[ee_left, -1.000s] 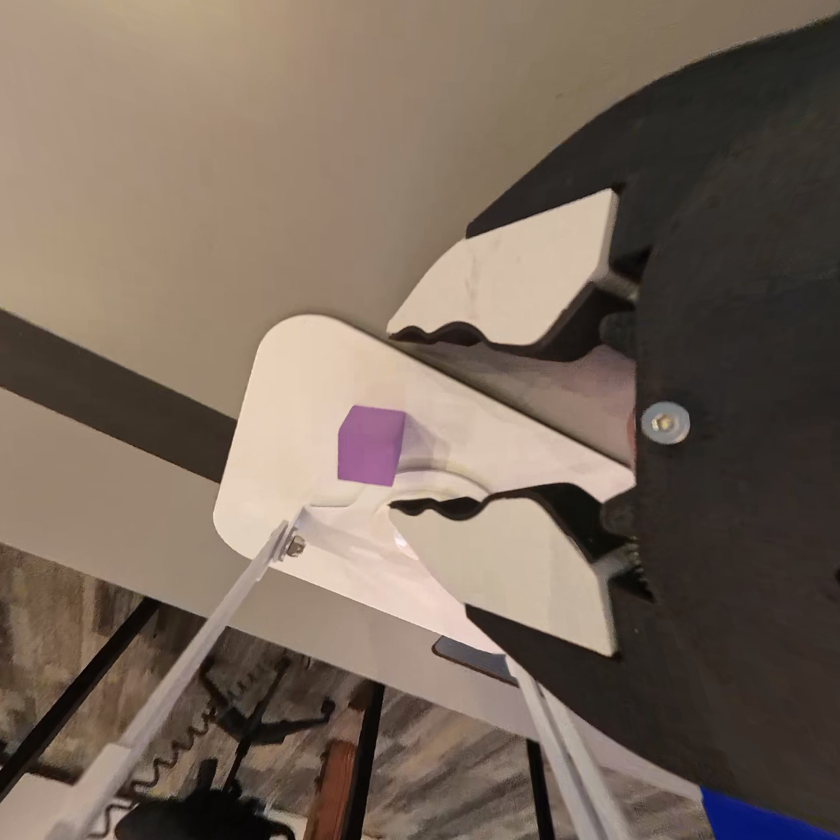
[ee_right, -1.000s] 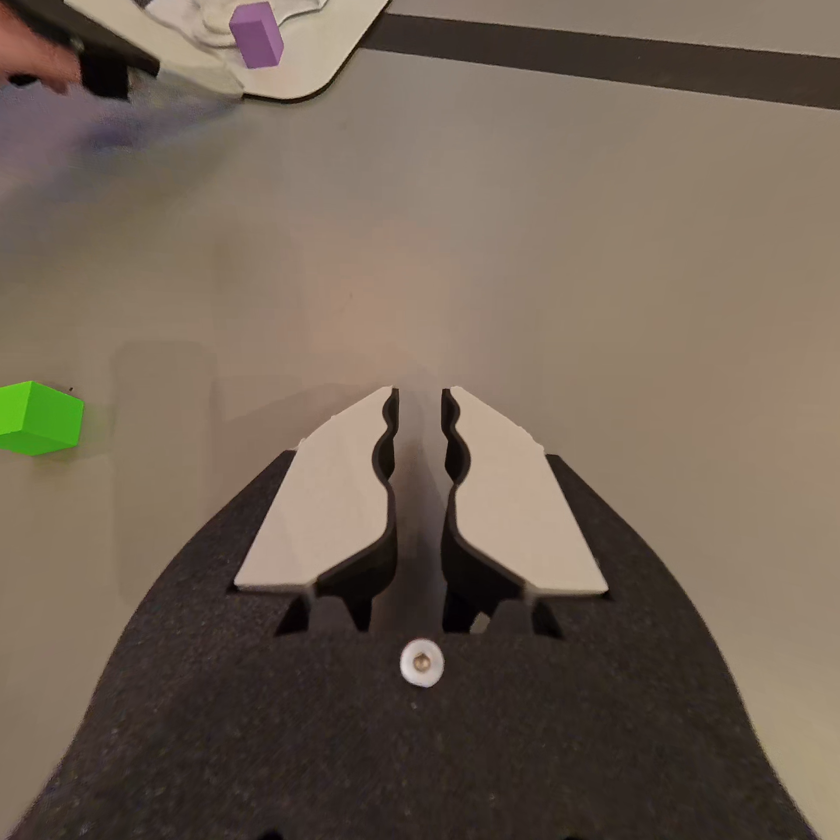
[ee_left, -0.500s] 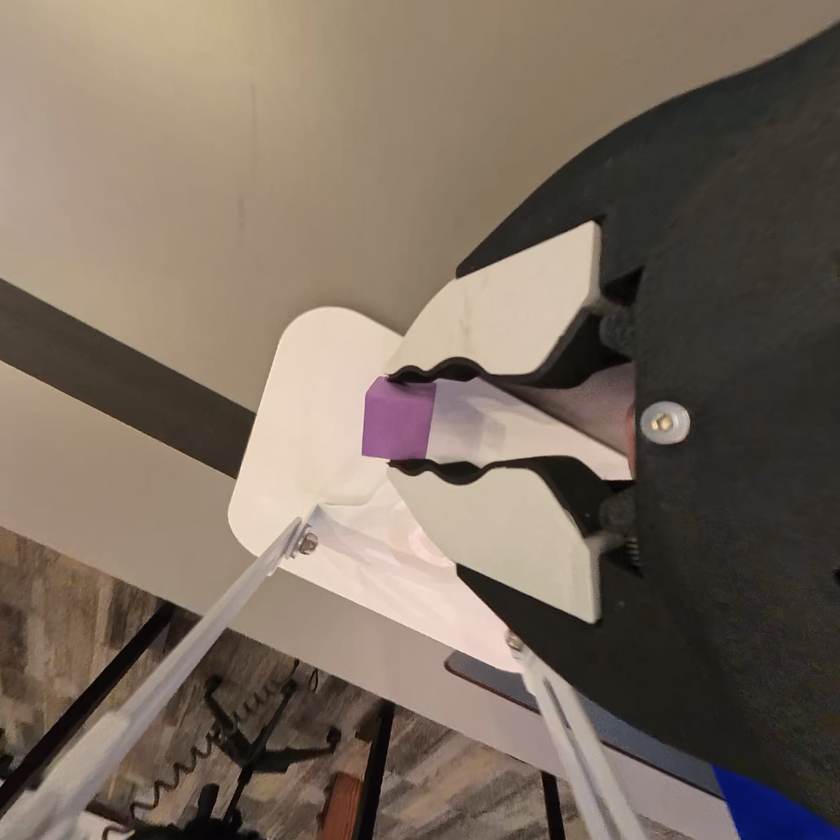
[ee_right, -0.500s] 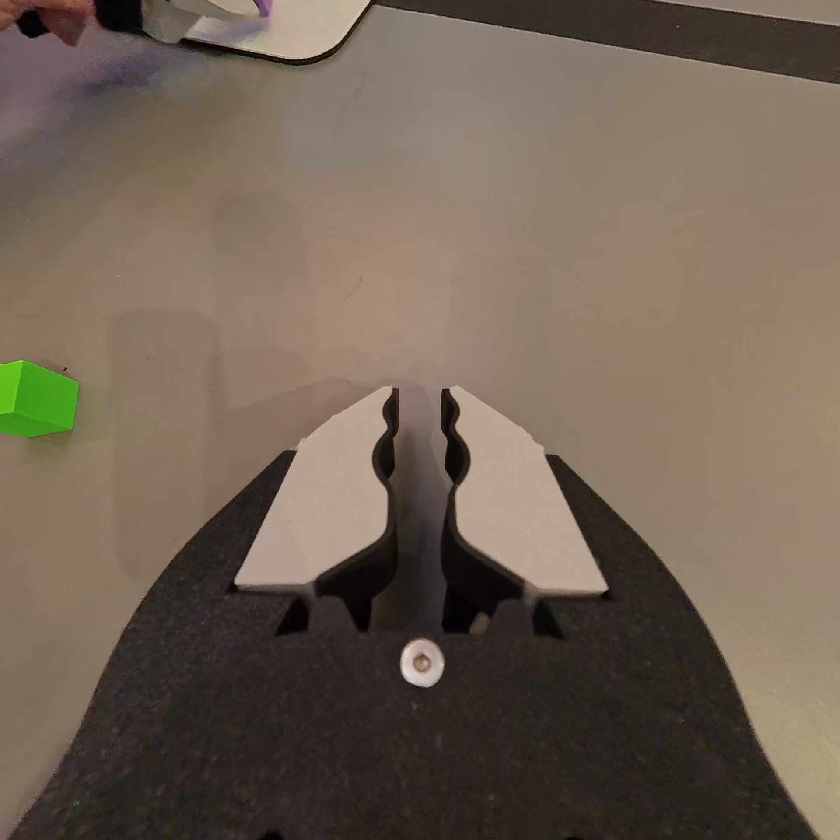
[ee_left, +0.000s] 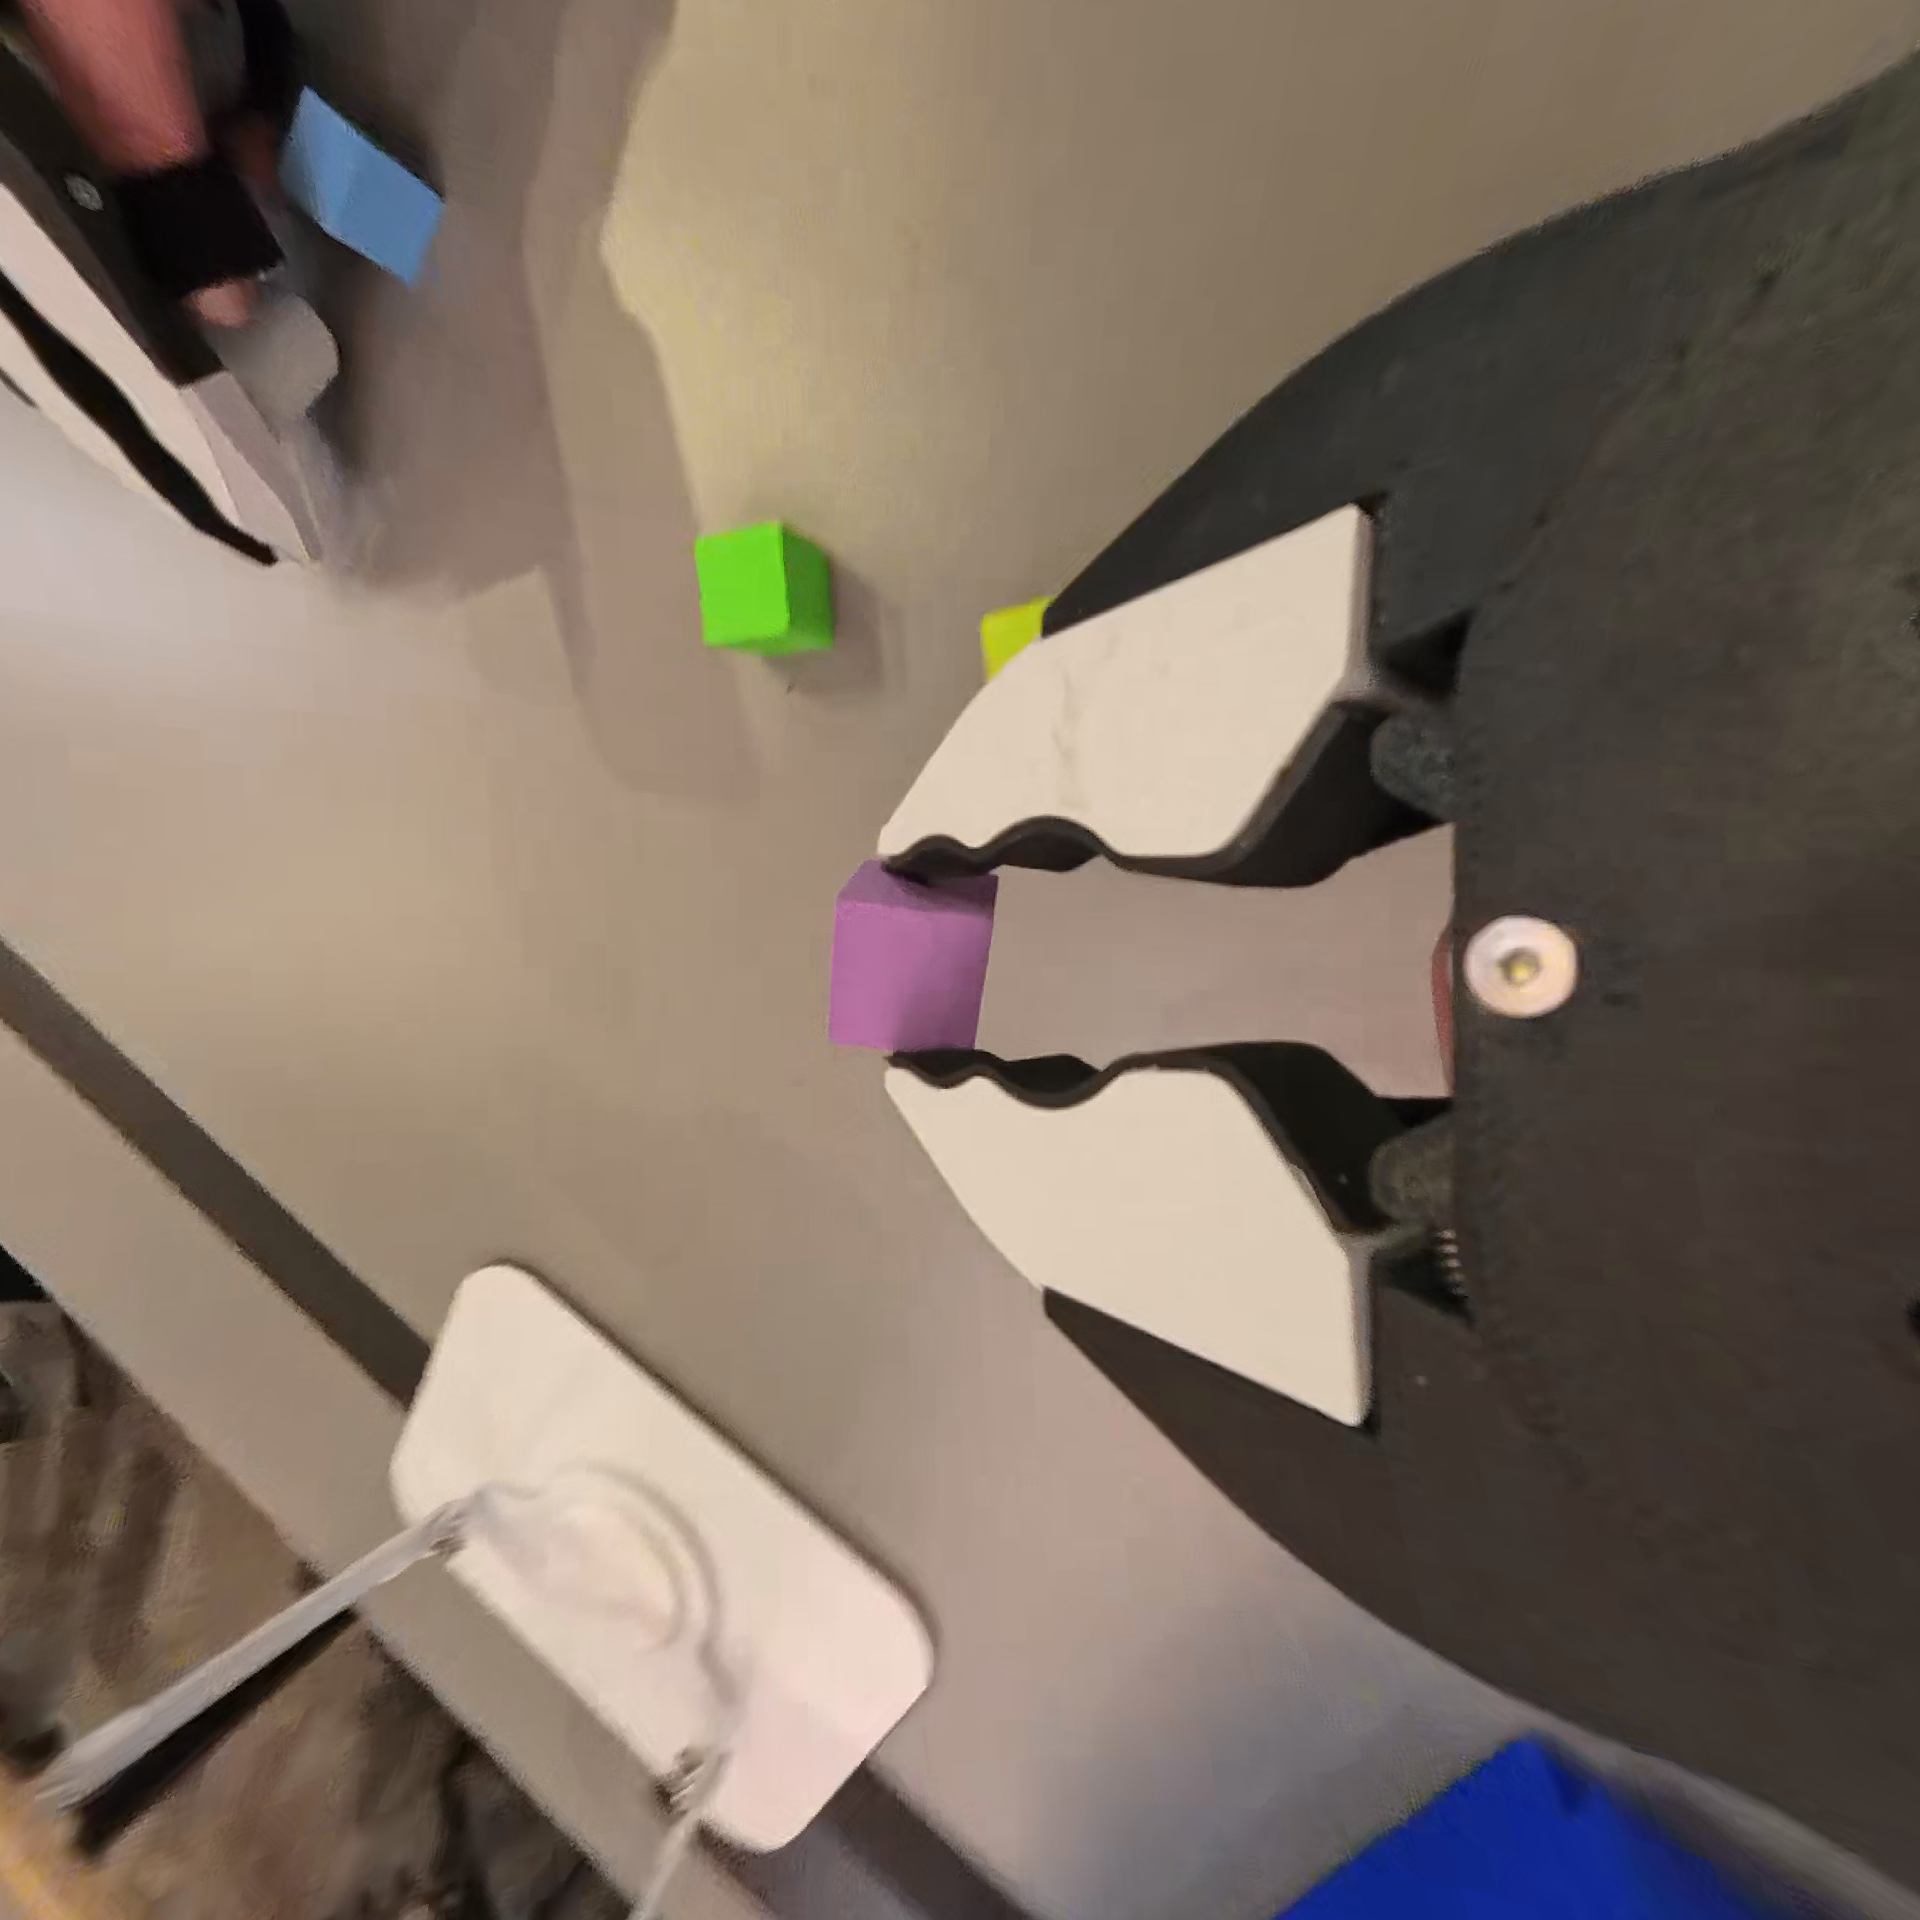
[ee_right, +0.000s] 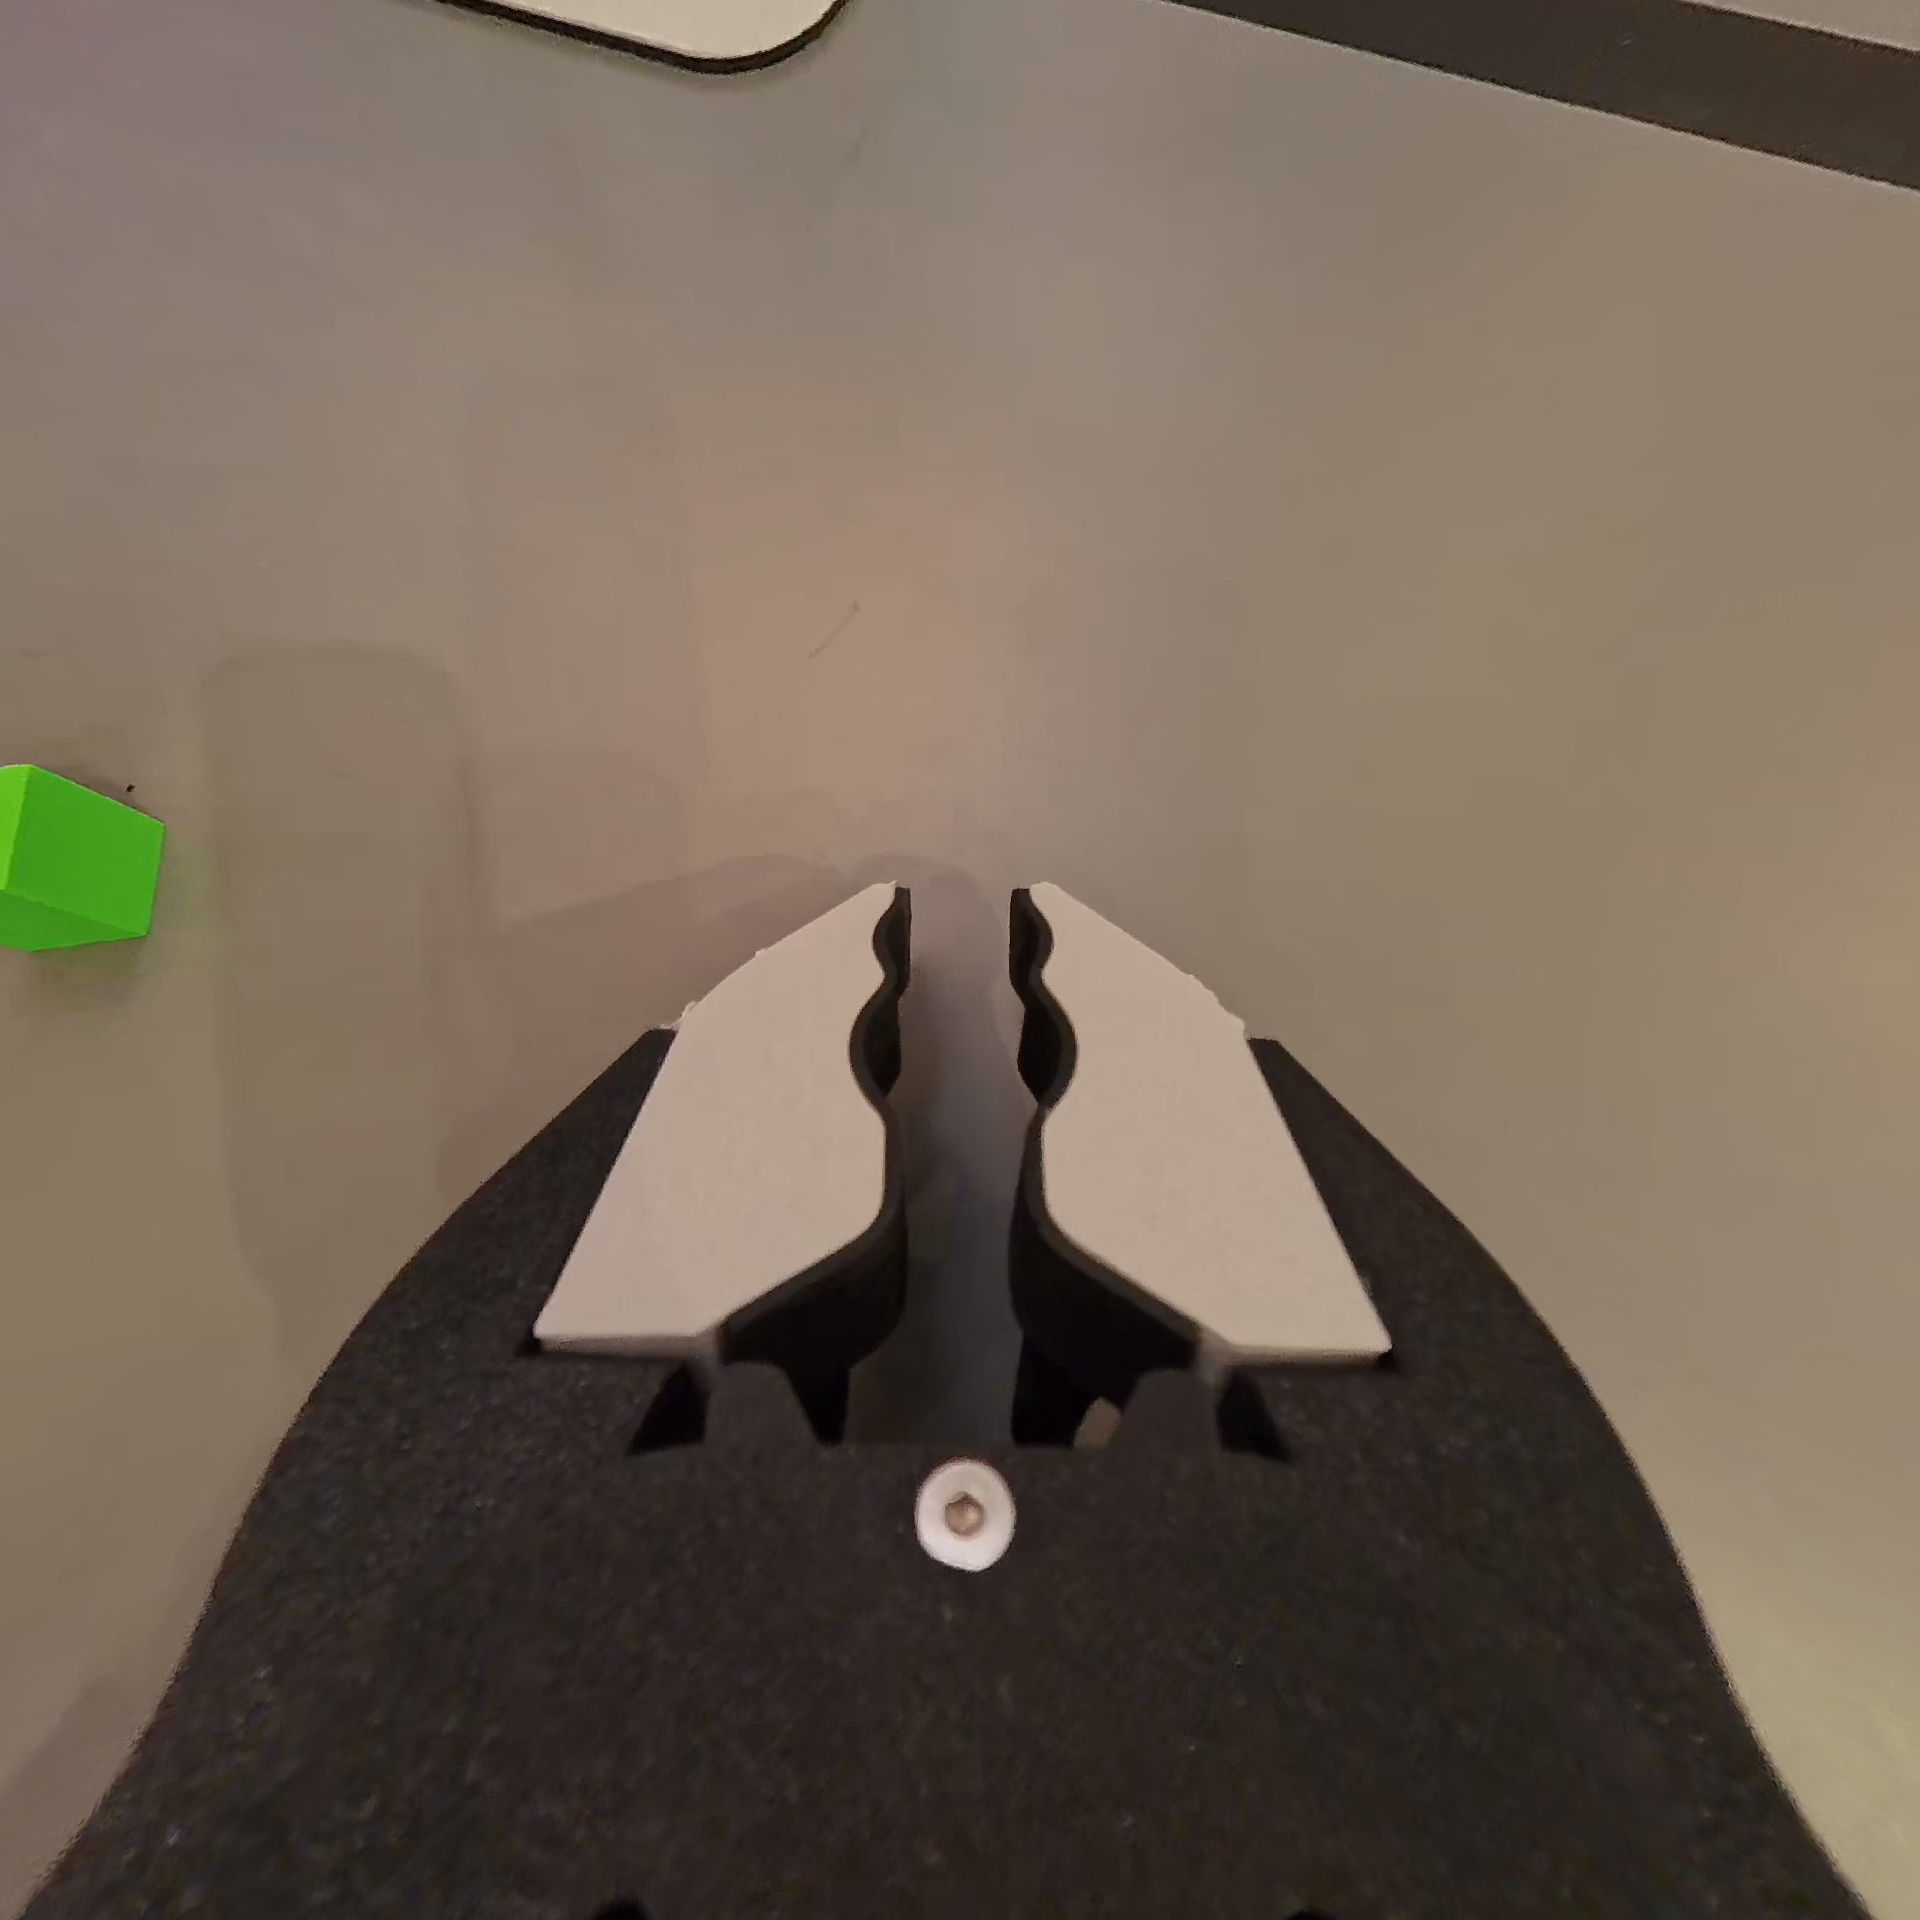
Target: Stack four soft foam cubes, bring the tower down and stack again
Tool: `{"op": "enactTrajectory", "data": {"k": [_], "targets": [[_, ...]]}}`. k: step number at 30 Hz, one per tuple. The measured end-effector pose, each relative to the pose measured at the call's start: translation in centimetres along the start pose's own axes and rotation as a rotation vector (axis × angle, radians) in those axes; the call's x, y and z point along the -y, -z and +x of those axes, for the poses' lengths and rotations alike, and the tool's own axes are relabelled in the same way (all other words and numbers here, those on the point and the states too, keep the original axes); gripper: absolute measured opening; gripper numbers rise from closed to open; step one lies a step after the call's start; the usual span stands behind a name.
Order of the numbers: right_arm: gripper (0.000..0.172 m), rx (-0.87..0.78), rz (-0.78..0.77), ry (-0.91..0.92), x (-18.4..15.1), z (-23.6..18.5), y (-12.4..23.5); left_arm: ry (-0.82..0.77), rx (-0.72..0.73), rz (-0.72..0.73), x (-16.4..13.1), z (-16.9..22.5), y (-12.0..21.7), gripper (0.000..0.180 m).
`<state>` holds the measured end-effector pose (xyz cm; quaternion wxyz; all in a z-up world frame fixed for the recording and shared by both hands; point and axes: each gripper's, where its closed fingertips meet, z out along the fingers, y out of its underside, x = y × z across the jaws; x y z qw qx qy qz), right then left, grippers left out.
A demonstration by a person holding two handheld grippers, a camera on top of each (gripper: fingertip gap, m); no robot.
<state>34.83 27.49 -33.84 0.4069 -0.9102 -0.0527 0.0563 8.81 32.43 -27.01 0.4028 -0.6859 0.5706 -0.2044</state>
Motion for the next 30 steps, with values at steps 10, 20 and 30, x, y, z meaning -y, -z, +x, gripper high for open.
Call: {"op": "enactTrajectory", "data": {"k": [10, 20, 30], "targets": [[0.018, 0.003, -0.009, 0.009, -0.2, -0.2, 0.0, -0.001, 0.018, -0.024, -1.7, 5.5, 1.1, 0.032], [0.018, 0.013, -0.021, -0.001, -0.3, -0.2, -0.2, 0.02, 0.075, -0.139, -2.5, 6.3, -0.2, 0.032], [0.018, 0.016, -0.025, -0.003, -0.3, -0.2, -0.3, 0.068, 0.119, -0.219, -3.6, 5.6, -0.8, 0.032]]}}
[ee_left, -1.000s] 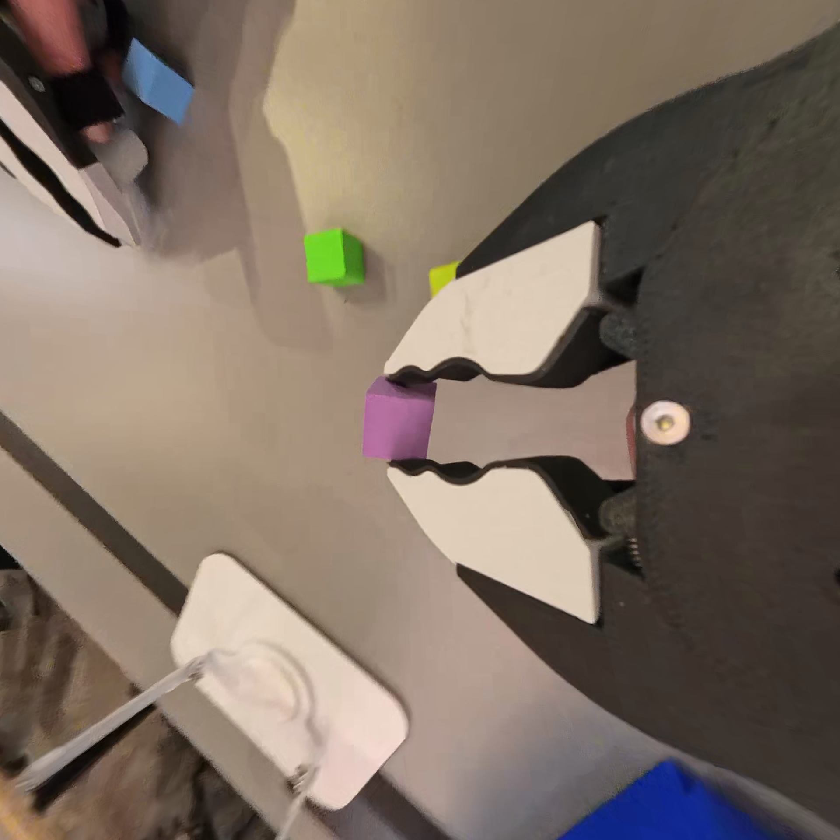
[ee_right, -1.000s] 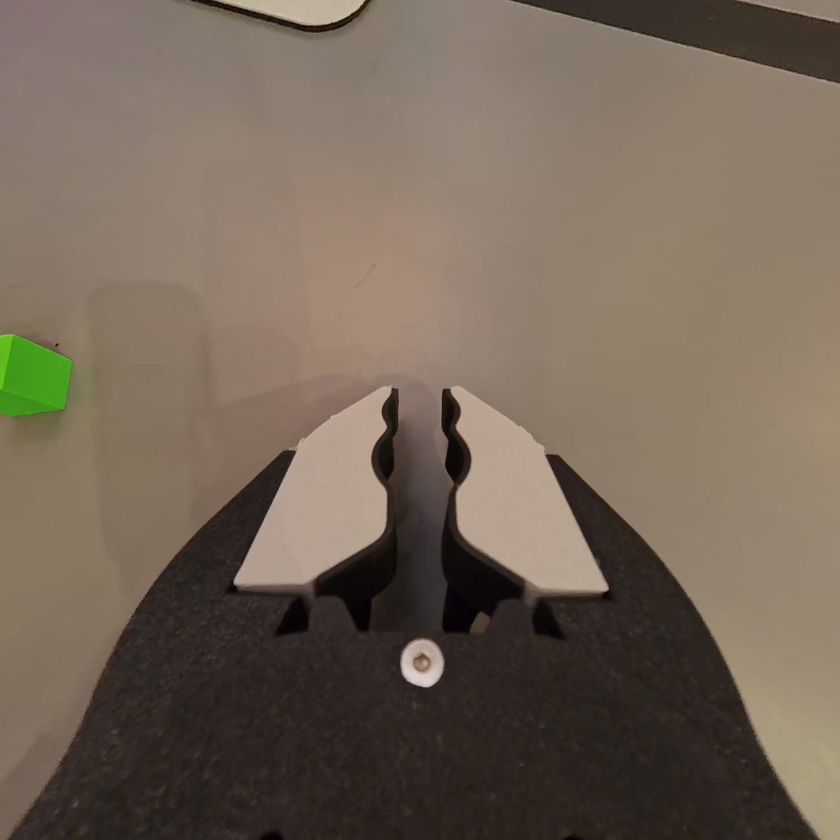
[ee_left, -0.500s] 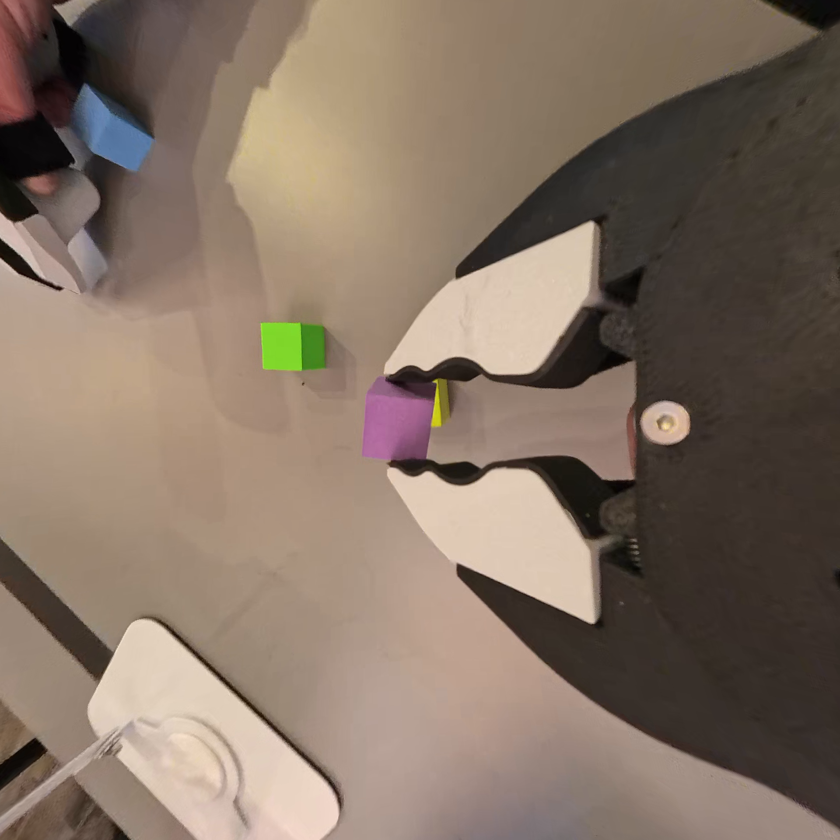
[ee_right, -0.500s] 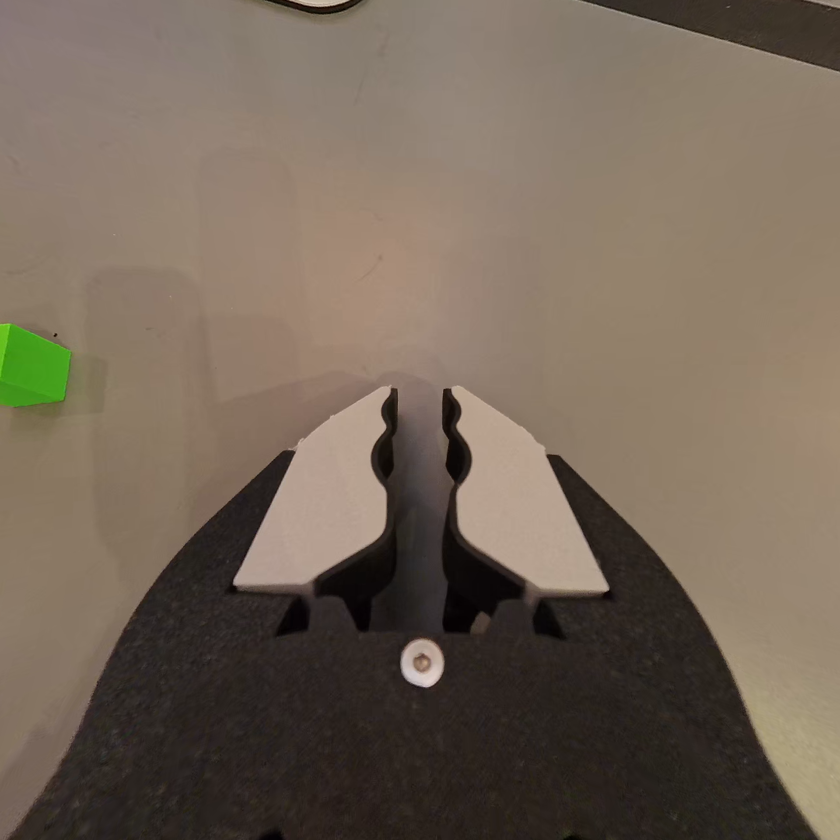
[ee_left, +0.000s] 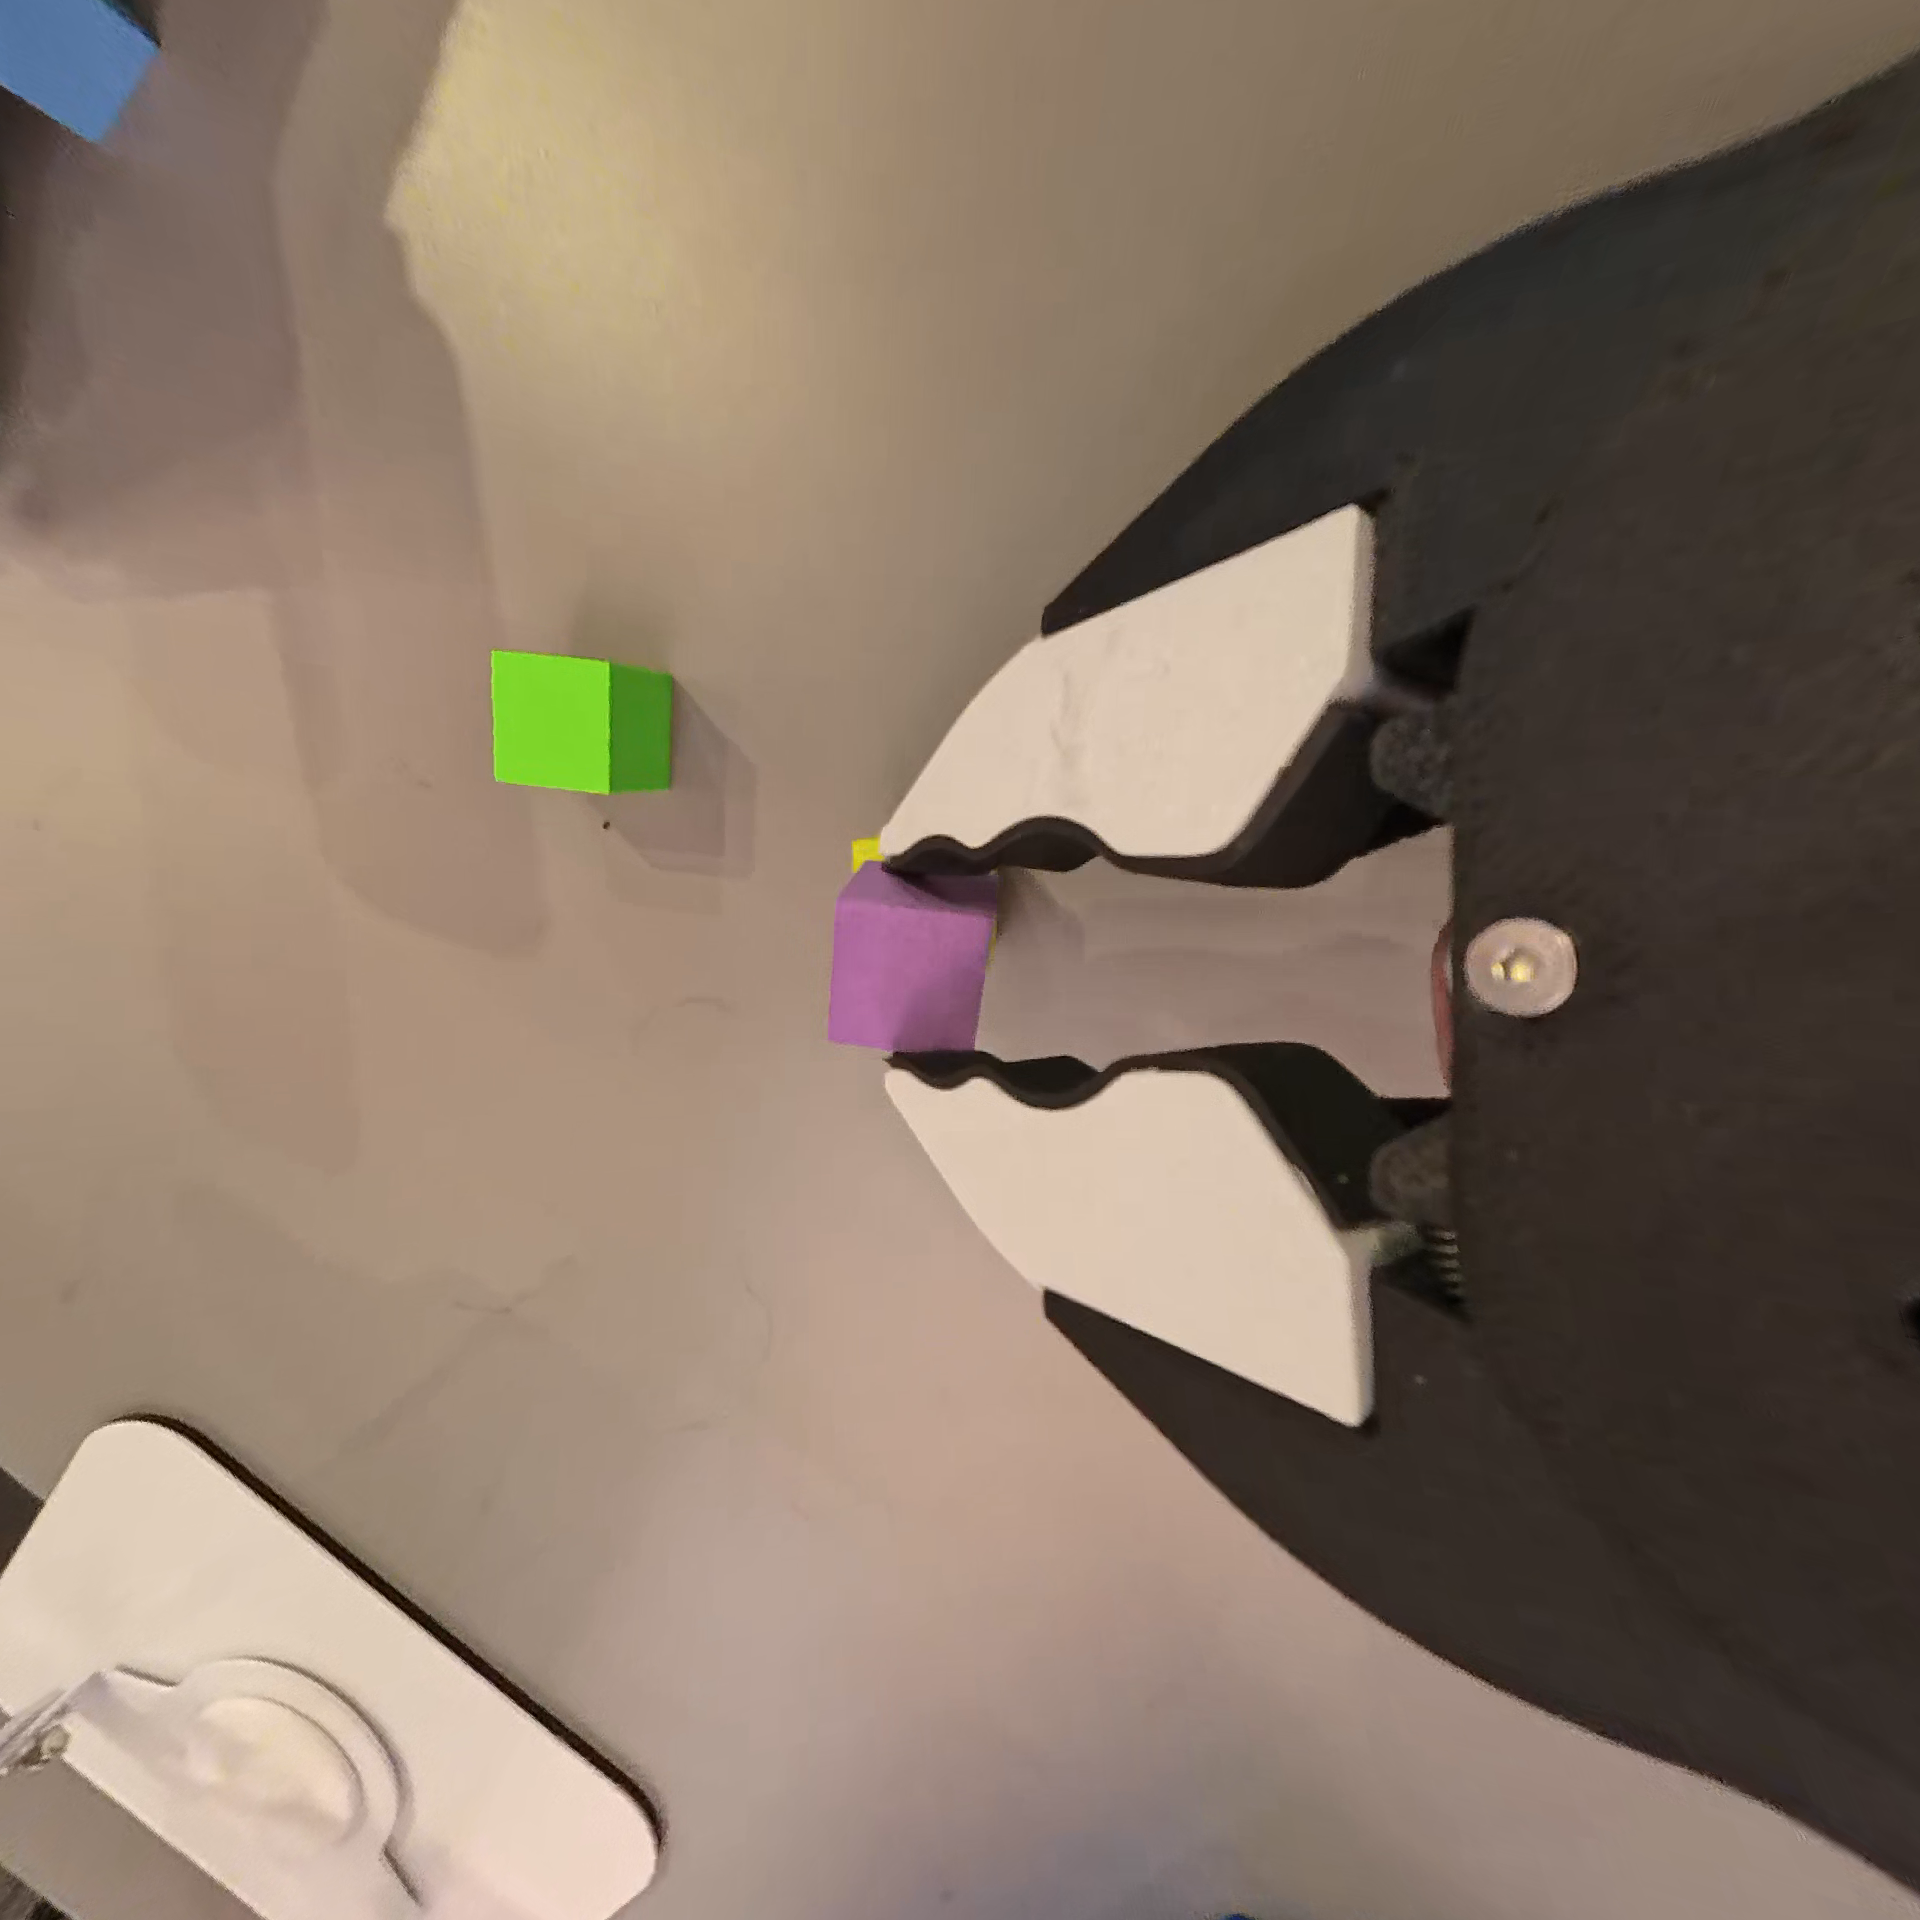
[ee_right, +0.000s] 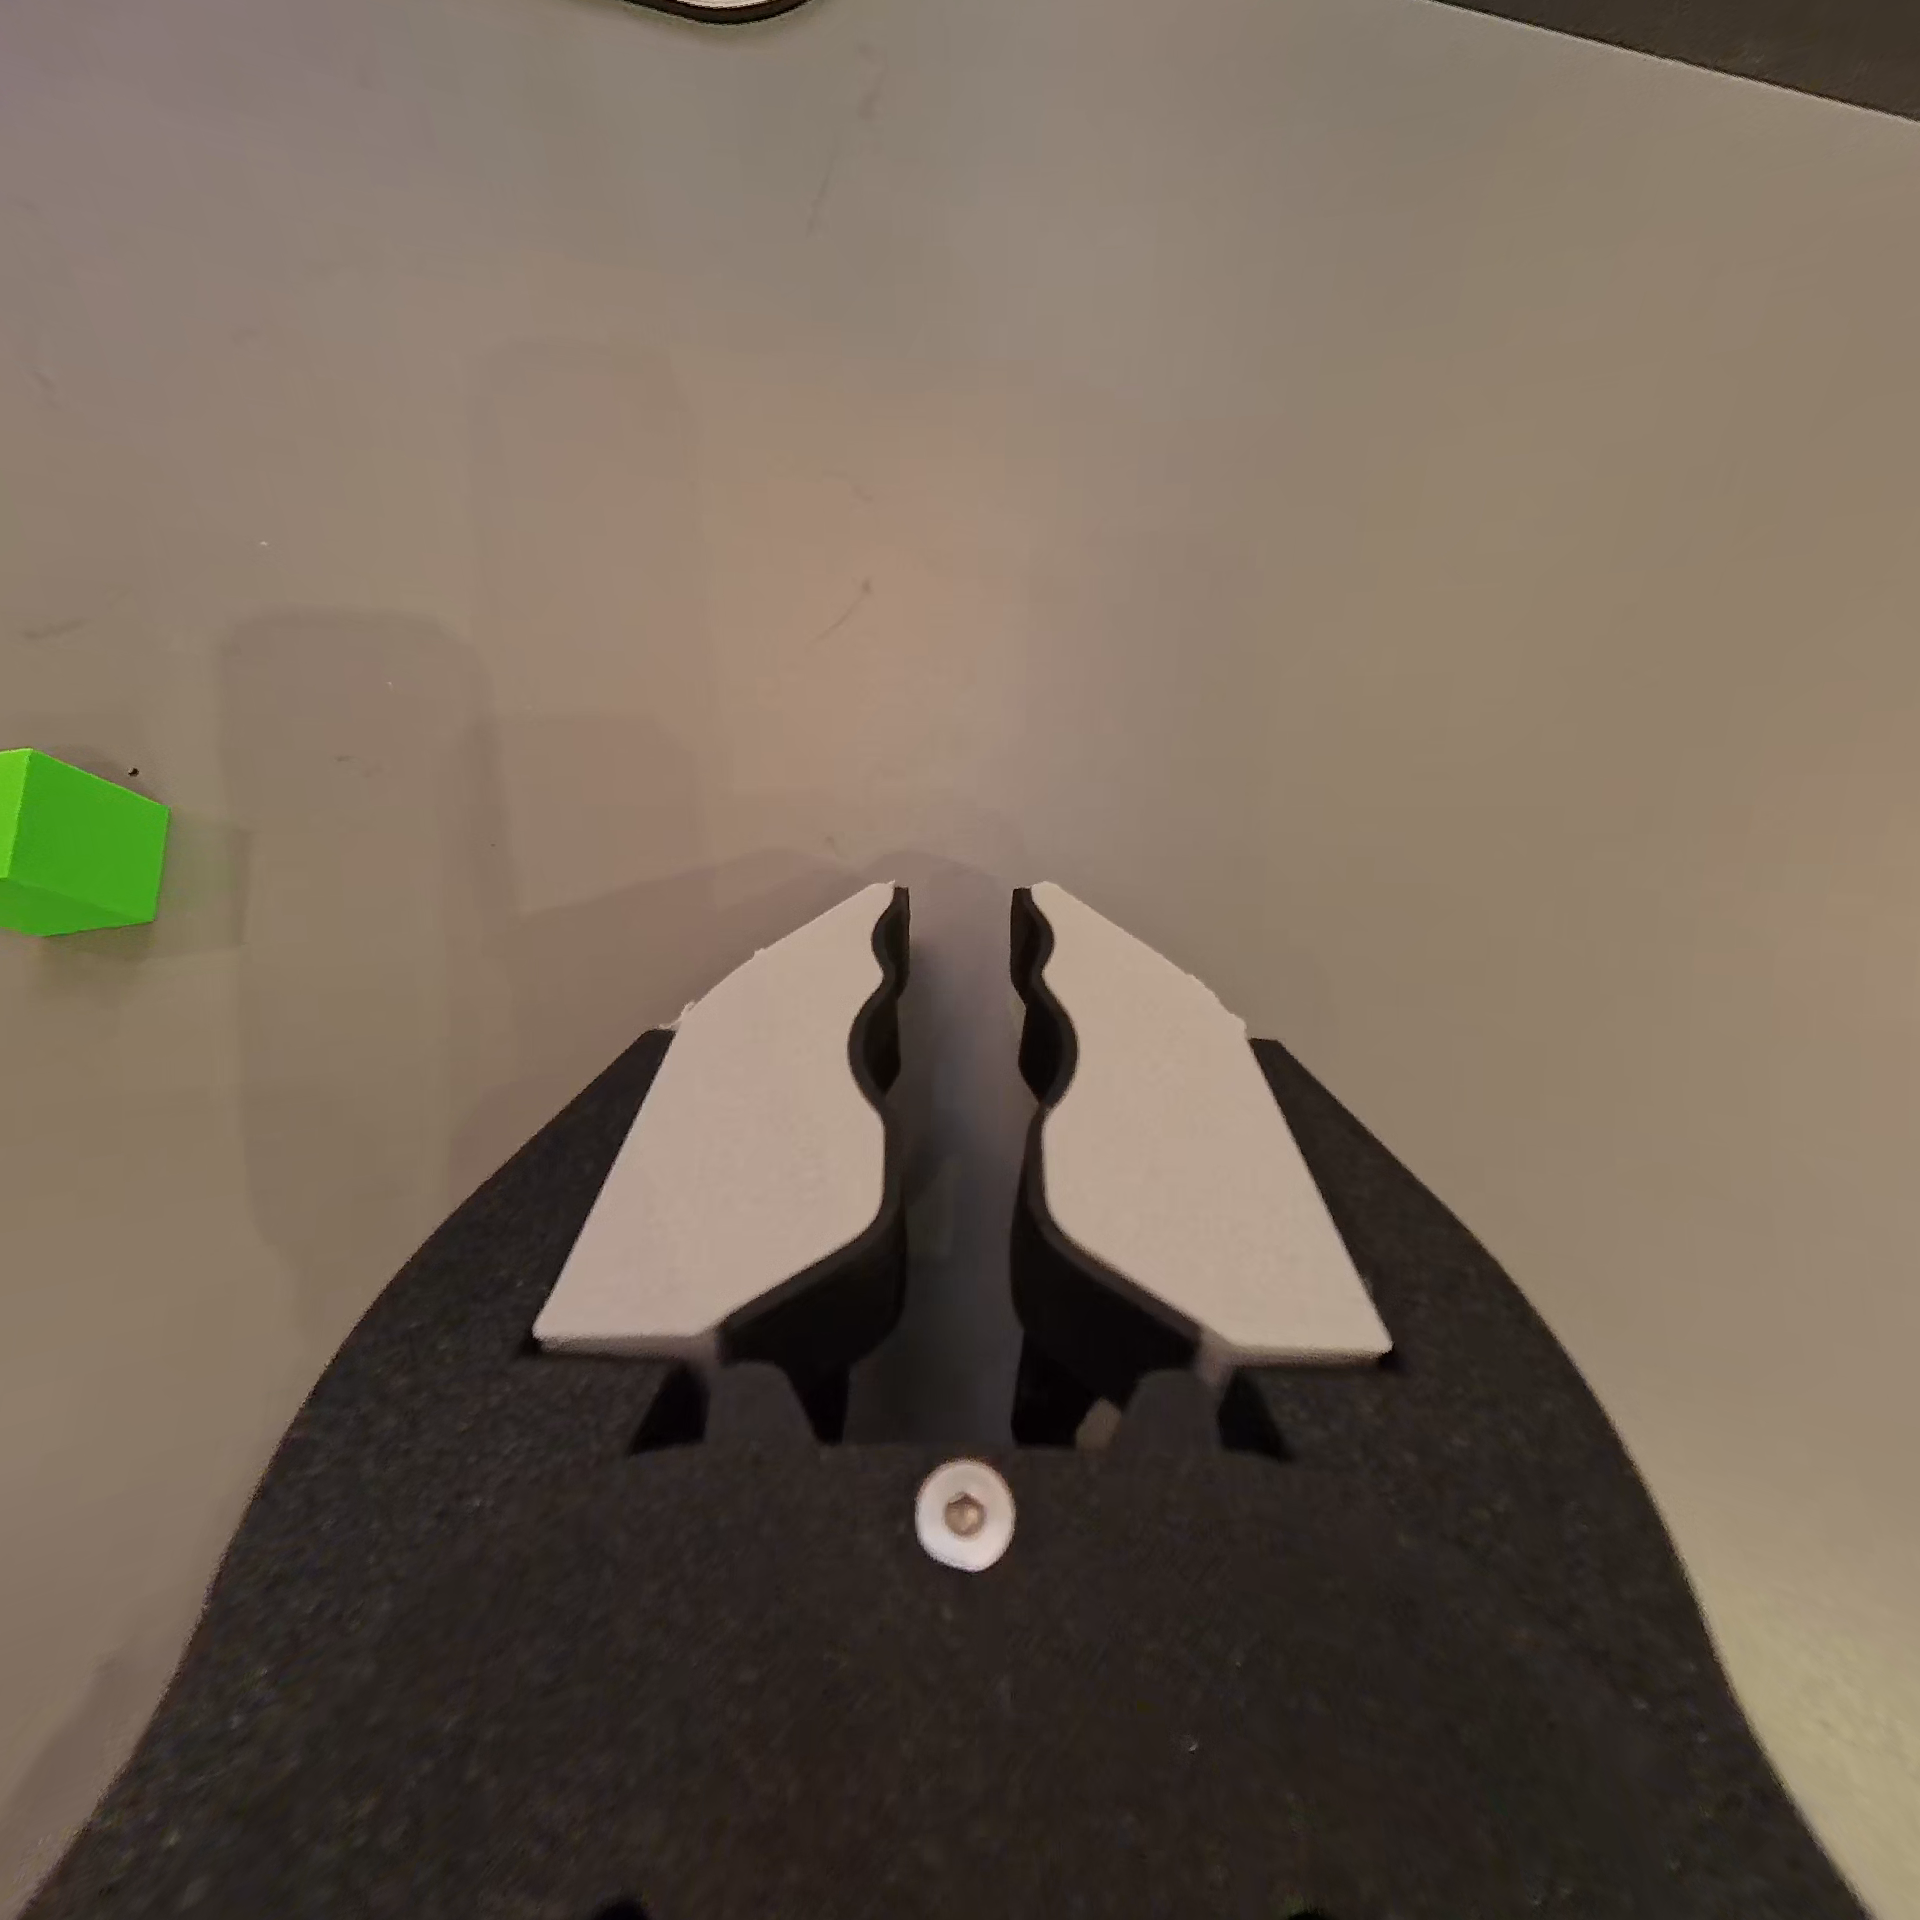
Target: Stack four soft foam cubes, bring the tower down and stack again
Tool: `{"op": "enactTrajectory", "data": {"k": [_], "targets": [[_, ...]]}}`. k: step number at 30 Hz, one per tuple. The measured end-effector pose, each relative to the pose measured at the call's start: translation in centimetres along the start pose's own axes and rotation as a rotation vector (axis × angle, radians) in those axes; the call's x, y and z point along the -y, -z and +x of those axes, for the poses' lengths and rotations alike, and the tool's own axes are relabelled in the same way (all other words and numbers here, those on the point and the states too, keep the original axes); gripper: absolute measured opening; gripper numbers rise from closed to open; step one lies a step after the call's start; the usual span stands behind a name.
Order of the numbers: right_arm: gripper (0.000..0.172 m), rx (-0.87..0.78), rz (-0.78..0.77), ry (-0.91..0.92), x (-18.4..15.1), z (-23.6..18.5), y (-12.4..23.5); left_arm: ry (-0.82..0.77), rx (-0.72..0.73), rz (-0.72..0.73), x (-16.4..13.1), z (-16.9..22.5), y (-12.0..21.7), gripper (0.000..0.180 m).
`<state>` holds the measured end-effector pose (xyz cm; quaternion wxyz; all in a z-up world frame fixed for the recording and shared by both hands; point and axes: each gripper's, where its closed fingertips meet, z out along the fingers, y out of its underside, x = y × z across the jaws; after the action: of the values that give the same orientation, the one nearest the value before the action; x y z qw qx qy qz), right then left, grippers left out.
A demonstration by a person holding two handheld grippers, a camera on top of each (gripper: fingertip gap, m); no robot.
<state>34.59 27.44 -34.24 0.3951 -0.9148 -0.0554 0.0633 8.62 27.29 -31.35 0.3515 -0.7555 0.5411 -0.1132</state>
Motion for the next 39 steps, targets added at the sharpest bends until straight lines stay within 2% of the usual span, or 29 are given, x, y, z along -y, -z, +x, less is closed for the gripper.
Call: {"op": "enactTrajectory", "data": {"k": [9, 15, 19, 24, 30, 35, 39], "targets": [[0.018, -0.003, -0.004, 0.007, 0.0, 0.0, 0.0, 0.034, 0.016, -0.016, 0.2, 0.5, -0.3, 0.032], [0.018, -0.001, -0.005, 0.005, -0.1, 0.0, -0.1, 0.003, 0.063, -0.003, 0.9, 0.8, 0.2, 0.032], [0.018, -0.001, -0.005, 0.006, -0.1, 0.0, -0.1, -0.019, 0.091, -0.045, 0.2, 0.7, -0.7, 0.032], [0.018, 0.002, -0.003, 0.002, 0.0, 0.0, 0.0, -0.011, 0.093, -0.027, 0.5, 1.0, -0.7, 0.032], [0.018, 0.004, -0.001, 0.001, 0.0, 0.0, 0.0, -0.009, 0.086, -0.017, 0.4, 1.2, -0.7, 0.055], [0.018, 0.002, -0.006, 0.003, 0.0, 0.0, -0.1, -0.024, 0.068, -0.016, 0.3, 1.4, -0.6, 0.053], [0.018, 0.004, -0.001, 0.004, 0.0, -0.1, 0.0, -0.008, 0.061, -0.003, 0.1, 1.0, -0.3, 0.06]]}}
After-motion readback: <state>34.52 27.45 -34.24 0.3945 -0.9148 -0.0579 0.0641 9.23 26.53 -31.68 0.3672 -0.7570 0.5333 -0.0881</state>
